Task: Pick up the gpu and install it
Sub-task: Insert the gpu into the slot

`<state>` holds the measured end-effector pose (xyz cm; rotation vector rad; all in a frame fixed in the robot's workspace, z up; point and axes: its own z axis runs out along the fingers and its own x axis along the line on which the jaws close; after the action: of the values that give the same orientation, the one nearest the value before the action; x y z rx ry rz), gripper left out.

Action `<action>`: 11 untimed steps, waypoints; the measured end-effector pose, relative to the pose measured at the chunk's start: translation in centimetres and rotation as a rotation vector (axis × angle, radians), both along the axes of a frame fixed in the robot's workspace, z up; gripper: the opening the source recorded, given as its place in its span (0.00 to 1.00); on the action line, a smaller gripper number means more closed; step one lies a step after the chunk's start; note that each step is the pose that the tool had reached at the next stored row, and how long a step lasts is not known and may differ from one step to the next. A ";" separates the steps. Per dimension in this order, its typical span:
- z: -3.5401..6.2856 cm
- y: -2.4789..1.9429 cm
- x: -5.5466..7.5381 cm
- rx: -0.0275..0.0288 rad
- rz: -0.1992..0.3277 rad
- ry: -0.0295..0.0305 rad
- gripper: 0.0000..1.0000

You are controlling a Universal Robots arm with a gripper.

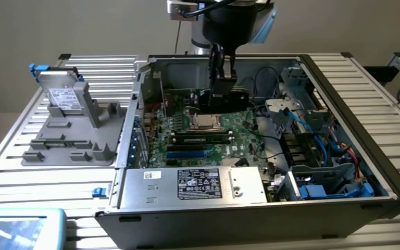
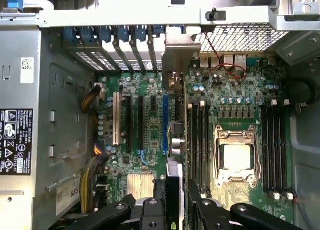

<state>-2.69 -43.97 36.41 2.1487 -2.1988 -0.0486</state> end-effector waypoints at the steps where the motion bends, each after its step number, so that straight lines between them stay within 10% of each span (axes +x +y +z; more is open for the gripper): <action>1: -0.01 0.00 -0.2 0.0001 0.000 0.0001 0.28; 6: -0.21 0.00 -1.4 -0.0001 0.000 0.0007 0.28; 11: -0.66 0.00 -1.5 -0.0022 0.000 0.0157 0.28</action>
<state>-4.15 -43.97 35.75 2.1397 -2.1894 -0.0627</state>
